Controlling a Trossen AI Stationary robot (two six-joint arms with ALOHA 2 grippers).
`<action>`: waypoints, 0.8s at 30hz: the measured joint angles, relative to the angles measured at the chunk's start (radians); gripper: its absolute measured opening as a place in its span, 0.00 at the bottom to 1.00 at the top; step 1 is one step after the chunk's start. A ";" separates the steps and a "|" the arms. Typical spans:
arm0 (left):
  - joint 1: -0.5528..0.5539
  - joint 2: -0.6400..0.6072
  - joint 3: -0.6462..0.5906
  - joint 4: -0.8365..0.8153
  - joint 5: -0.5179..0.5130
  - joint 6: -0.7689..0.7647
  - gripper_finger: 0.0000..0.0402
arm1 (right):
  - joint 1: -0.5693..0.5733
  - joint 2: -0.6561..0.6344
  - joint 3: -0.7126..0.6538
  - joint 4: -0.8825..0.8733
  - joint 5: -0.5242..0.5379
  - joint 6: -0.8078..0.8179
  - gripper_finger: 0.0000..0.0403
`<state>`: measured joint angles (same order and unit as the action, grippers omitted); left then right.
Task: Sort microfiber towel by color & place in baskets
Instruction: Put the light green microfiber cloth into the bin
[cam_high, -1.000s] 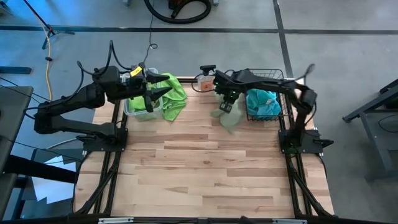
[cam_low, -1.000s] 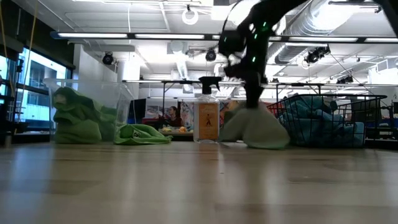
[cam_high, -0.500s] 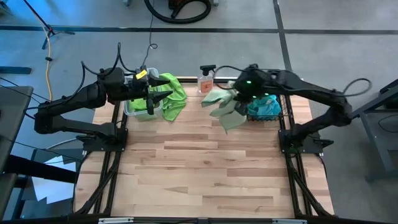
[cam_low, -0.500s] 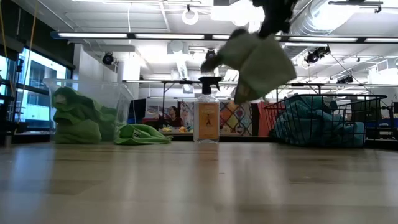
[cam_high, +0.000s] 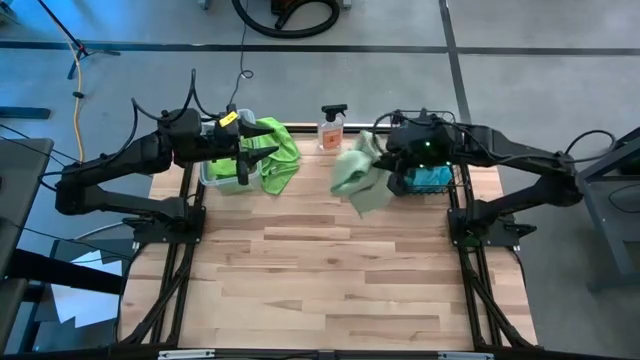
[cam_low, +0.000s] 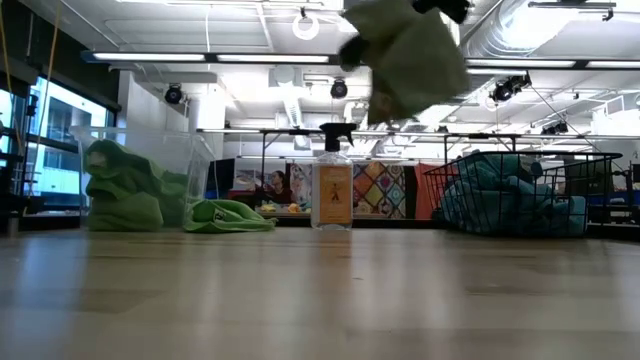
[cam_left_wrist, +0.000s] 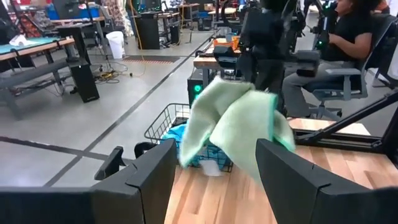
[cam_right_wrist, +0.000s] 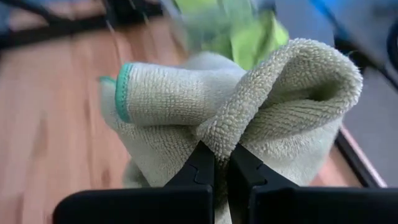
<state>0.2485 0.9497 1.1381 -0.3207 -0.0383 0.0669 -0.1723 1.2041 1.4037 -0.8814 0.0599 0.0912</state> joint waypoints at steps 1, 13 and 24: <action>0.000 0.004 0.000 0.005 0.000 -0.002 0.52 | 0.003 0.002 -0.003 0.054 -0.012 -0.016 0.00; -0.005 0.061 0.000 0.079 0.010 -0.038 0.52 | 0.005 0.014 -0.009 0.564 -0.180 -0.151 0.00; -0.050 0.067 0.000 0.278 0.113 -0.159 0.58 | 0.005 0.015 -0.009 0.566 -0.193 -0.145 0.00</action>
<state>0.1987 1.0164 1.1385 -0.0425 0.0746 -0.0925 -0.1673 1.2186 1.3949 -0.3156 -0.1329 -0.0536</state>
